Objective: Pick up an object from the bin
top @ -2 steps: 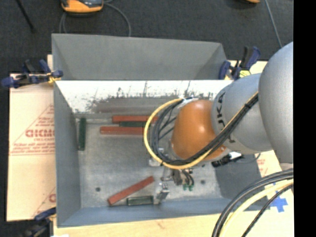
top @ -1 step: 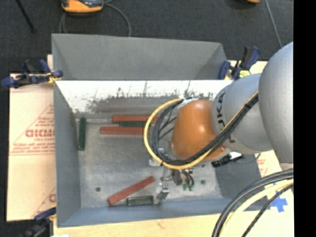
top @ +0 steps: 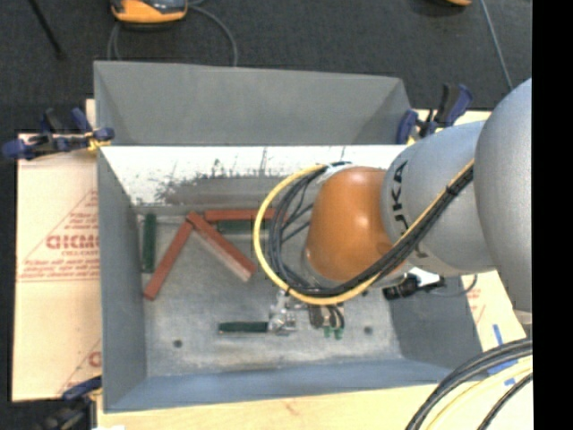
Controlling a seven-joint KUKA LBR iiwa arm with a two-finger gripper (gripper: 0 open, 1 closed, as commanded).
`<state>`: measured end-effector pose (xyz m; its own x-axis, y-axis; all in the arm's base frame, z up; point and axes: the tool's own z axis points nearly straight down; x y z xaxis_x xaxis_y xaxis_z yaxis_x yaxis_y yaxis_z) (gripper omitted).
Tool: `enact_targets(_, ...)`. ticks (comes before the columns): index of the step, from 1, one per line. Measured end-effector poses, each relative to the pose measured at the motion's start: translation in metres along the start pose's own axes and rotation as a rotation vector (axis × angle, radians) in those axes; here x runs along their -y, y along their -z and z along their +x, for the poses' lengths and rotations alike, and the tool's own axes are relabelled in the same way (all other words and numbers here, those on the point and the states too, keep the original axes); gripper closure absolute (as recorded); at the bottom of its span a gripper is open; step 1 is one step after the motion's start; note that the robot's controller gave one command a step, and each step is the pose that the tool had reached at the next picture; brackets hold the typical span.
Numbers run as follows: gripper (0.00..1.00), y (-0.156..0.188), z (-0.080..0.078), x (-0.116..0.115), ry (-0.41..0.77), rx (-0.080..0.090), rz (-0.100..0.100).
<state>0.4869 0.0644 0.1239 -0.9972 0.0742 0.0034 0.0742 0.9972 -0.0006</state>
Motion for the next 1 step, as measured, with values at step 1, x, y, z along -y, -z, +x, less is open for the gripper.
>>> enact_targets(1, 1.00, -0.0086, -0.0318, -0.0649, 0.030, 0.012, -0.002)
